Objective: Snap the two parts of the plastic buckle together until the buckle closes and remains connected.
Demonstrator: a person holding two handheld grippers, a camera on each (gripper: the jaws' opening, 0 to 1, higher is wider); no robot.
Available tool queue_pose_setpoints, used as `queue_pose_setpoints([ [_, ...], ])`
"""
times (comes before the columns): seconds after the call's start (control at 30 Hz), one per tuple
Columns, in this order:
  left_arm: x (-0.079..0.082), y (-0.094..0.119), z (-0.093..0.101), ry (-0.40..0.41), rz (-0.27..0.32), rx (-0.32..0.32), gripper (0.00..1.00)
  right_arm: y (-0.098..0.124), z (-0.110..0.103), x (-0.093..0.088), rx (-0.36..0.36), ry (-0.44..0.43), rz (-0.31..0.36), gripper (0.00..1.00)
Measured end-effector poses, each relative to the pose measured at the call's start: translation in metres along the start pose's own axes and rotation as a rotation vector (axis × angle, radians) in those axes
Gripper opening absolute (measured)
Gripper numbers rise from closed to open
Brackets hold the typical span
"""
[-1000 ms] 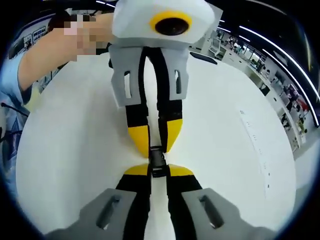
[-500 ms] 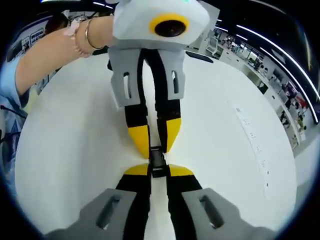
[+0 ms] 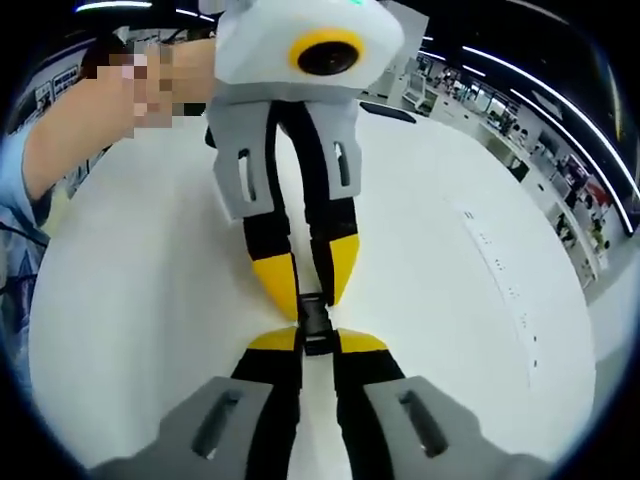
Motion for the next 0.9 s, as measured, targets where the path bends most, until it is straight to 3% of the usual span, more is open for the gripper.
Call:
queue_pose_setpoints([
  [0.1, 0.0, 0.001, -0.005, 0.0, -0.002, 0.019, 0.2, 0.0, -0.002, 0.0, -0.004, -0.007, 0.002, 0.11],
  [0.2, 0.0, 0.006, -0.007, -0.008, -0.005, 0.033, 0.21, 0.001, -0.005, -0.002, -0.007, -0.013, 0.006, 0.11],
  [0.33, 0.006, 0.017, -0.01, -0.019, 0.038, 0.076, 0.25, 0.002, -0.006, -0.003, -0.013, -0.022, 0.011, 0.11],
  [0.4, 0.008, 0.024, -0.001, -0.034, 0.06, 0.1, 0.29, 0.002, -0.007, -0.003, -0.018, -0.022, 0.014, 0.11],
  [0.7, 0.022, 0.053, -0.012, -0.042, 0.125, 0.218, 0.29, 0.008, -0.01, -0.006, -0.072, 0.0, -0.01, 0.17],
  [0.9, 0.024, 0.068, -0.021, -0.018, 0.153, 0.317, 0.32, 0.029, -0.009, 0.008, -0.112, -0.011, 0.086, 0.19],
])
Point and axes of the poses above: the point that each gripper's makers call its tool centre point, and the gripper's own axes: y roughly backward along the fingers, z roughly to its right, x roughly out of its top, the point moved 5 cm from there along y, roughly backward along the fingers
